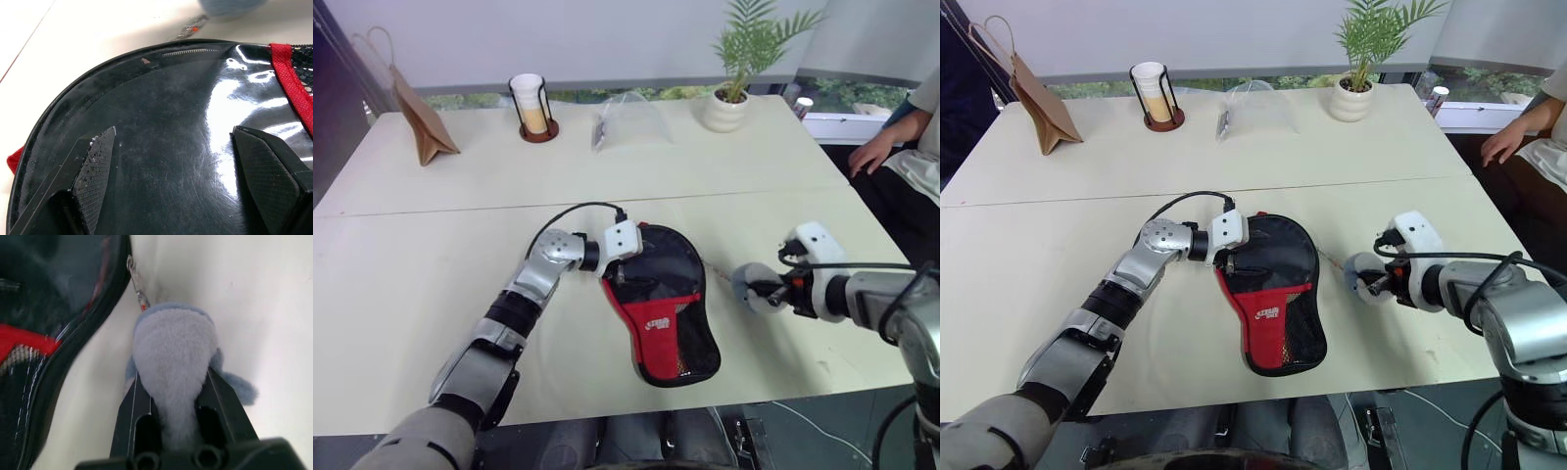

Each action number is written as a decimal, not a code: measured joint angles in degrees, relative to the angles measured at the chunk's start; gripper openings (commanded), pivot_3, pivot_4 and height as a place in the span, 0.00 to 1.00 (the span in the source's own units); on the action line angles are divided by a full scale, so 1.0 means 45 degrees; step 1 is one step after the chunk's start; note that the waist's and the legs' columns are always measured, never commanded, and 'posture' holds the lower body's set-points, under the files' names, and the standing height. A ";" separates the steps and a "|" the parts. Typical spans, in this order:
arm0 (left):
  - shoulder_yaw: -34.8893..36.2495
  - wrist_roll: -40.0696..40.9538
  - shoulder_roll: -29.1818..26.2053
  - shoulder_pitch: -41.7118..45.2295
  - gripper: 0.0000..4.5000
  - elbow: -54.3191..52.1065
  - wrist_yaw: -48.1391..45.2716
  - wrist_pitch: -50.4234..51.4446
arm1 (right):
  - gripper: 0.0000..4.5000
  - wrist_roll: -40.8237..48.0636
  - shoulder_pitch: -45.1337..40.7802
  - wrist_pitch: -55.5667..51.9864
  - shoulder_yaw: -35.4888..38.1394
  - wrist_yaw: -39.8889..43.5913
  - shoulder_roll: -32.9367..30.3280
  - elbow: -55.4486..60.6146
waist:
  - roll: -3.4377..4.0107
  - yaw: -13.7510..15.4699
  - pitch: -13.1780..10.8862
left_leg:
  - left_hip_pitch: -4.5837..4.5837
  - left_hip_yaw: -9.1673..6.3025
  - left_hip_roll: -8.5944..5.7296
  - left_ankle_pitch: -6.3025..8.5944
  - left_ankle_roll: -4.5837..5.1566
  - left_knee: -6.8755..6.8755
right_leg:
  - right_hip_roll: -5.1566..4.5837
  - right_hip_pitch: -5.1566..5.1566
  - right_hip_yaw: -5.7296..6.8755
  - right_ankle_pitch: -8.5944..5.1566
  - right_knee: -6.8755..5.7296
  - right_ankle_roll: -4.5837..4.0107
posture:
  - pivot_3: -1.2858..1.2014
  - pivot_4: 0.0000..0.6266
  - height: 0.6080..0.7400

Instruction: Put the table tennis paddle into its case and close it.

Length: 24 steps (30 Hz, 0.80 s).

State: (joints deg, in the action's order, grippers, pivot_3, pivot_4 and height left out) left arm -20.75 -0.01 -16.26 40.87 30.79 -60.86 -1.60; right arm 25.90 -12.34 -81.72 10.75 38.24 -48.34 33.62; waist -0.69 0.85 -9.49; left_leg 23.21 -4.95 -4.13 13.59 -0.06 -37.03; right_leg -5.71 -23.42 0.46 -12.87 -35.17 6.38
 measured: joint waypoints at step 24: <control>-0.0077 0.0000 0.0085 -0.0067 0.88 0.0011 0.0052 -0.0017 | 0.04 0.1399 0.5865 0.3233 0.1220 0.2038 -0.3486 0.3004 | 0.0015 0.0038 0.0056 | 0.0008 0.0002 0.0001 0.0024 0.0003 0.0007 | -0.0048 0.0024 0.0030 -0.0029 0.0050 0.0031 | 0.52 0.24 1.00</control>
State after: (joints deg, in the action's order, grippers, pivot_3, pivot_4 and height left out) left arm -21.09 -0.01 -15.88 40.57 30.84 -60.63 -1.68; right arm 32.19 14.05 -67.17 16.24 47.41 -64.03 47.14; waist -0.62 1.03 -9.24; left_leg 23.25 -4.94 -4.12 13.69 -0.05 -36.99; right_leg -5.93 -23.31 0.59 -13.00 -34.95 6.51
